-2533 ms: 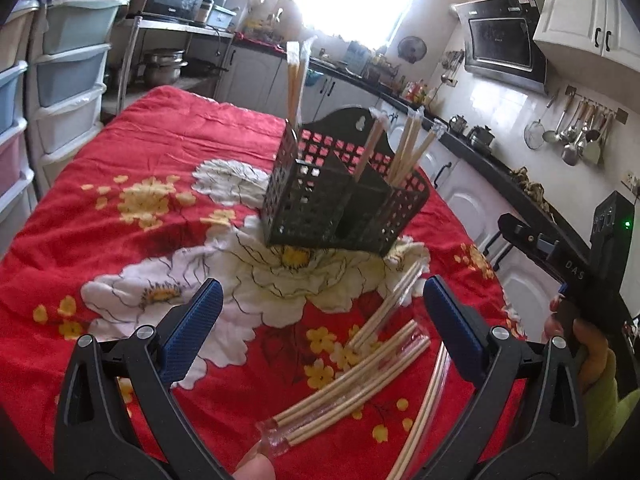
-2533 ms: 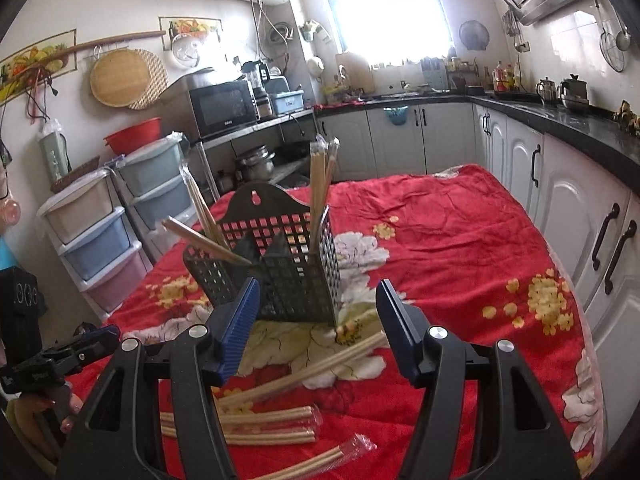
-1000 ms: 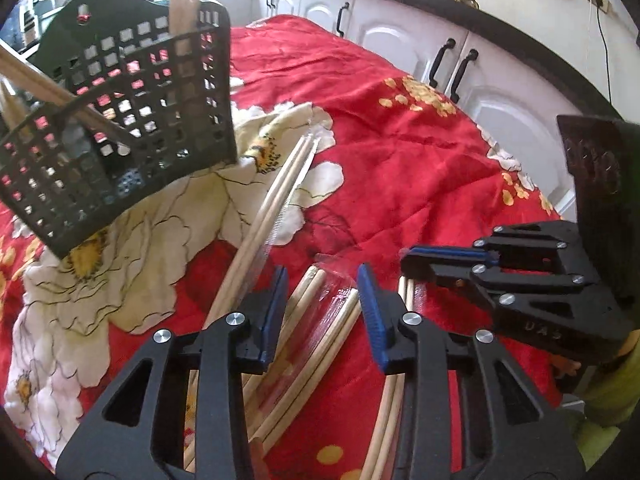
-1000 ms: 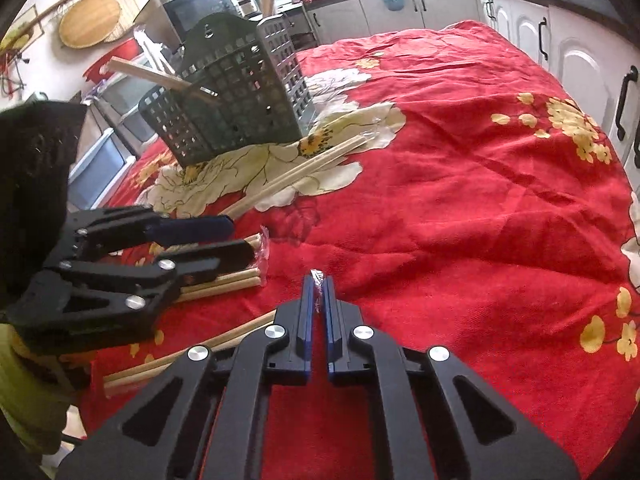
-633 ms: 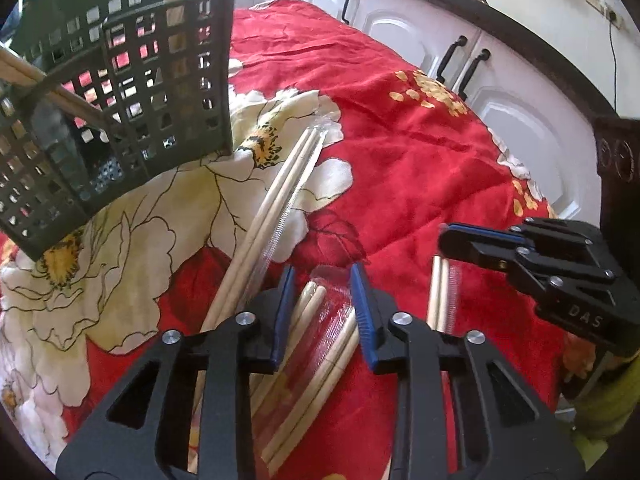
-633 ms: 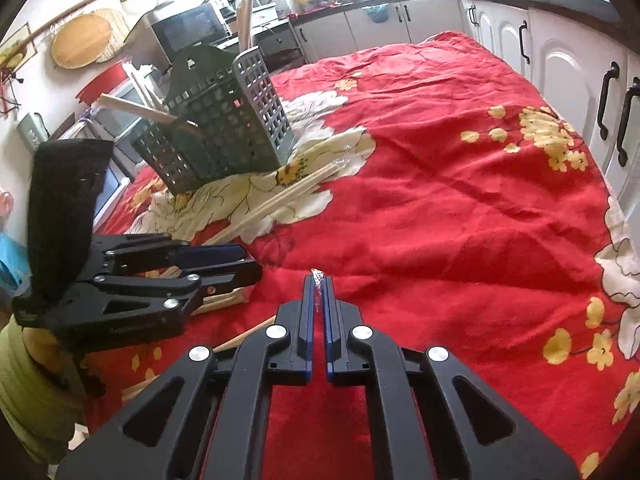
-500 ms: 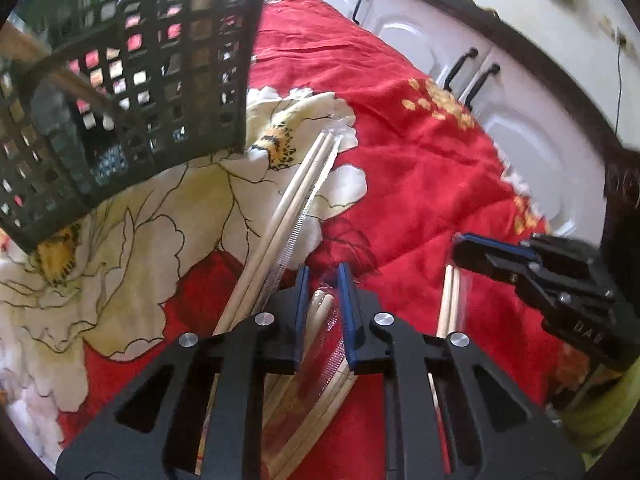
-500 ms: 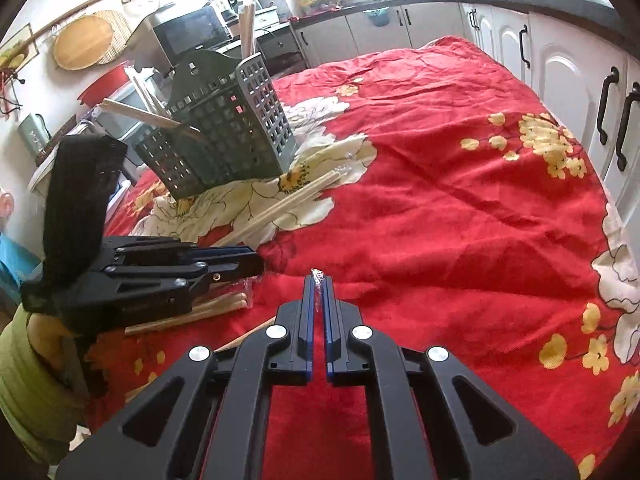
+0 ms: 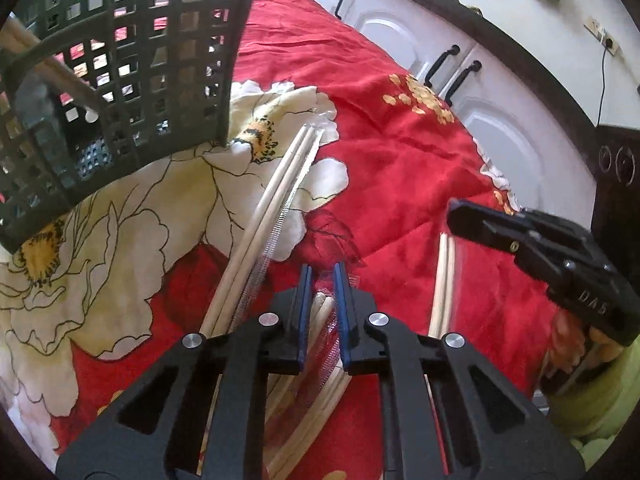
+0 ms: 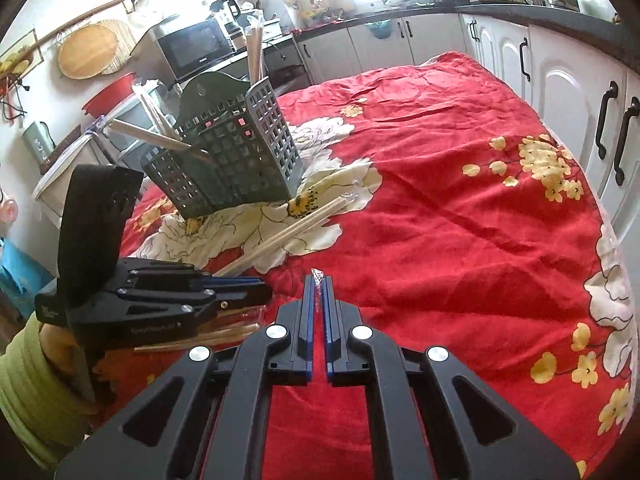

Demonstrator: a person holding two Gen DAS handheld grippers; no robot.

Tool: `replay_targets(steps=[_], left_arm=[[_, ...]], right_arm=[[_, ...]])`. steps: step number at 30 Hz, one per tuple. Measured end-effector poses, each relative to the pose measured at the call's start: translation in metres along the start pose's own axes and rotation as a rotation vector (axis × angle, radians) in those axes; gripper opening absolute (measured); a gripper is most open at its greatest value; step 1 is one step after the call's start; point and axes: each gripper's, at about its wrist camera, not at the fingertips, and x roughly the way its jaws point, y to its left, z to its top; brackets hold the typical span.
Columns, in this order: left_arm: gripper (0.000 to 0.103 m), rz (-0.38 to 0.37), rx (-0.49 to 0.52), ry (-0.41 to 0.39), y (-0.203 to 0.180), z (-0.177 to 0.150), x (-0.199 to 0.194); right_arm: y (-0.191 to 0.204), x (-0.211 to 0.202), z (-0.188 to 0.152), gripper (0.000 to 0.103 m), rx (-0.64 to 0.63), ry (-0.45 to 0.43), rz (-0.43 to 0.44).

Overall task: Organize utensils
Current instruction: 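Close the right tool on wrapped chopsticks while the left tool grasps a wooden chopstick, then lift the chopsticks with both tools and carry them toward the caddy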

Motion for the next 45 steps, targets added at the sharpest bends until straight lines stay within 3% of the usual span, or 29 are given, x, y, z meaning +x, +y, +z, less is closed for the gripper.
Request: replay_targets(steps=[14,20,27,45], left_arm=[[0.010,0.006,0.041,0.013,-0.004,-0.002,0.002],[0.003,0.023,0.085,0.028,-0.012,-0.004,0.003],[0.001,0.003,0.057,0.011,-0.007,-0.006,-0.003],[0.000,0.010,0.017,-0.255,-0.015,0.020,-0.100]], right_arm=[[0.011,-0.033,0.039,0.004,-0.039,-0.122,0.000],[0.017,-0.052,0.059,0.004,-0.093,-0.185,-0.038],[0.017,-0.069,0.074,0.004,-0.108,-0.239,-0.045],[0.051,-0.101,0.093,0.003,-0.157,-0.337,0.036]])
